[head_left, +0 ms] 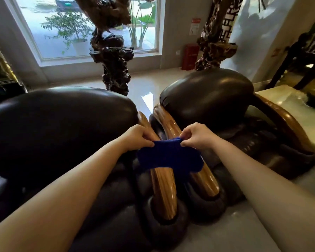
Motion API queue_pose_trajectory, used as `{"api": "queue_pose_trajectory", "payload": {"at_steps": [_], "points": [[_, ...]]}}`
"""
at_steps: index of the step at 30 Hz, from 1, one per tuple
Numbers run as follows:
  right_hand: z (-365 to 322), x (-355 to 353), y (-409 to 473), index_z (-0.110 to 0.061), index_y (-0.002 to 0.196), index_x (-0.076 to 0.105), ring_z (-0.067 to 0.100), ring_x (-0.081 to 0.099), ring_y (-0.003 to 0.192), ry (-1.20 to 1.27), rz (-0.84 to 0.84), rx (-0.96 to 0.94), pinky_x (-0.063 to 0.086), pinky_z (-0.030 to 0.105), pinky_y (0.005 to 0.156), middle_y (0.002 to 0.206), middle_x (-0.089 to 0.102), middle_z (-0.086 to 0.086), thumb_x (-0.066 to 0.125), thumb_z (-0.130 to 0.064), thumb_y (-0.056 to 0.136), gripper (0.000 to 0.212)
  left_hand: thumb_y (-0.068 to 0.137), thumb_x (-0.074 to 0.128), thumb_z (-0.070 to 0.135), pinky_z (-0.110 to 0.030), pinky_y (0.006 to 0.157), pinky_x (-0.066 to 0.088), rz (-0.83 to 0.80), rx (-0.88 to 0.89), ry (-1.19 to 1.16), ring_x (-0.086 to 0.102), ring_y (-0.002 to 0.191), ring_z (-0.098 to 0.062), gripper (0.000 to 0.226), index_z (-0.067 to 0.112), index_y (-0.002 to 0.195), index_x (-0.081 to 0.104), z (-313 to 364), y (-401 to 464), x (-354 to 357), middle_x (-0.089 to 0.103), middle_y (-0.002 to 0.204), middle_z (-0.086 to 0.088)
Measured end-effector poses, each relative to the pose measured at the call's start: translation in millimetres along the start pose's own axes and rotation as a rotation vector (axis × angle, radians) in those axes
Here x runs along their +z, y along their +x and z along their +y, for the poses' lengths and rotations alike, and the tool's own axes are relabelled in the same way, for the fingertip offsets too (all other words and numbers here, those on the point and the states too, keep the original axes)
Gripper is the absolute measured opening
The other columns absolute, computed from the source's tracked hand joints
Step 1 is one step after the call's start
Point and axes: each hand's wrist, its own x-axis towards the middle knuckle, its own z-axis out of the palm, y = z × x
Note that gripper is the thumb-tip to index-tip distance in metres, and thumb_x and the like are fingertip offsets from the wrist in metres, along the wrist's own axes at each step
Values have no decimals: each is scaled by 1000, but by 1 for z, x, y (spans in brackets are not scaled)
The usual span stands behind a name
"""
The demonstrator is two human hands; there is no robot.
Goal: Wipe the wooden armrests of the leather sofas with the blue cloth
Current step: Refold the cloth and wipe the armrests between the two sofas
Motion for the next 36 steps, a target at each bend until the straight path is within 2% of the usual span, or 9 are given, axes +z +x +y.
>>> {"api": "queue_pose_trajectory", "payload": {"at_steps": [3, 9, 12, 14, 21, 26, 31, 34, 36], "points": [[36, 2, 28, -18, 93, 69, 9, 63, 82, 28, -55, -26, 50, 18, 65, 86, 66, -6, 71, -14, 77, 17, 73, 72, 13, -23, 73, 52, 44, -85, -7, 65, 75, -9, 10, 20, 79, 73, -10, 25, 23, 71, 79, 3], [105, 28, 86, -24, 91, 68, 6, 64, 80, 34, -204, -92, 54, 22, 69, 86, 66, -9, 71, -17, 77, 16, 75, 70, 12, -23, 69, 56, 83, -292, -100, 68, 78, -9, 12, 22, 81, 73, -41, 62, 78, 73, 83, 2], [142, 57, 100, -27, 88, 66, 3, 63, 78, 64, -245, -93, 49, 16, 61, 83, 65, -11, 70, -17, 78, 16, 76, 69, 11, -13, 56, 49, 72, -362, -133, 66, 67, -1, 19, 30, 72, 70, -65, 74, 114, 71, 74, 7], [165, 80, 105, -30, 87, 65, 2, 61, 78, 67, -271, -86, 46, 14, 59, 84, 63, -12, 71, -17, 77, 17, 76, 69, 11, -12, 53, 47, 50, -398, -145, 65, 63, 3, 21, 31, 71, 69, -80, 79, 139, 70, 72, 9], [233, 155, 133, -34, 86, 61, 2, 61, 81, 43, -379, -61, 49, 17, 60, 89, 61, -12, 69, -19, 78, 19, 79, 66, 17, -21, 68, 54, -17, -457, -134, 66, 80, -4, 16, 32, 80, 68, -143, 104, 206, 68, 85, 7], [252, 189, 201, -37, 74, 60, -1, 63, 74, 23, -399, -59, 45, 11, 49, 81, 63, -12, 71, -21, 75, 20, 82, 64, 14, -22, 71, 54, 30, -484, -121, 64, 84, -6, 13, 26, 87, 67, -187, 147, 208, 67, 90, 5], [268, 220, 283, -39, 70, 60, -3, 62, 72, 27, -325, -123, 42, 7, 46, 78, 64, -14, 72, -22, 75, 21, 83, 61, 11, -23, 72, 51, 170, -460, -88, 62, 88, -10, 14, 20, 92, 68, -232, 196, 204, 65, 91, 3], [267, 225, 318, -36, 72, 62, 0, 61, 76, 75, -224, -161, 42, 11, 56, 76, 63, -15, 71, -21, 76, 19, 84, 60, 11, -28, 74, 52, 286, -451, -72, 62, 91, -16, 15, 19, 94, 68, -251, 220, 200, 64, 92, 1], [266, 229, 323, -33, 81, 63, 2, 60, 81, 114, -116, -178, 44, 12, 66, 81, 62, -15, 69, -20, 80, 15, 85, 59, 11, -30, 80, 52, 416, -431, -44, 61, 97, -19, 18, 16, 99, 68, -259, 231, 203, 66, 100, -3]]}}
